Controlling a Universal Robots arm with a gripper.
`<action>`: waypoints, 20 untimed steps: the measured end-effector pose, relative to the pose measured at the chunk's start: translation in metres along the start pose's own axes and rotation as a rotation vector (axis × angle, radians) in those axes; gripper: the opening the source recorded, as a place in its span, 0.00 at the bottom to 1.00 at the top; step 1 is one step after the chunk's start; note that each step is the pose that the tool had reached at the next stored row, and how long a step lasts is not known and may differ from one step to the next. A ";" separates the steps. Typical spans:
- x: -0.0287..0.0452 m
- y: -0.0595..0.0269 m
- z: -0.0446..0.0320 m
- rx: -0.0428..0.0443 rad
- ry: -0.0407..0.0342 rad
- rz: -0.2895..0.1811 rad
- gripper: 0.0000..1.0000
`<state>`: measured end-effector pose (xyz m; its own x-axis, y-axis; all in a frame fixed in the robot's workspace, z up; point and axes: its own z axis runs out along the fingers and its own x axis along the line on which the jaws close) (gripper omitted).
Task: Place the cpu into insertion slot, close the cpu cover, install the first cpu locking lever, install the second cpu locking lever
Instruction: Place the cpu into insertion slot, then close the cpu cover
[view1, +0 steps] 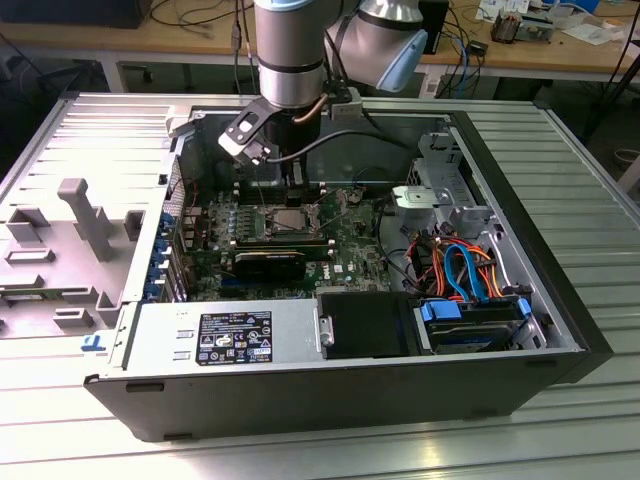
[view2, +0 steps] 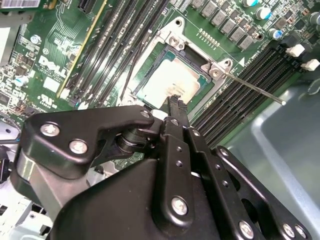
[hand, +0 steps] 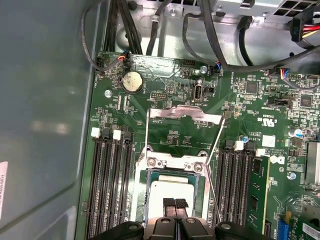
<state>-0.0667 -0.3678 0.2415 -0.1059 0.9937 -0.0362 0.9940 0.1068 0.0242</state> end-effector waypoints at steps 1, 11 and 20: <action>-0.0001 0.0001 -0.0023 0.0000 0.0001 0.000 0.11; -0.0006 0.0004 -0.0157 0.0000 0.0000 0.000 0.11; -0.0006 0.0004 -0.0180 0.0000 0.0001 0.000 0.11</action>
<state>-0.0667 -0.3678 0.2595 -0.1059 0.9937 -0.0362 0.9940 0.1068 0.0243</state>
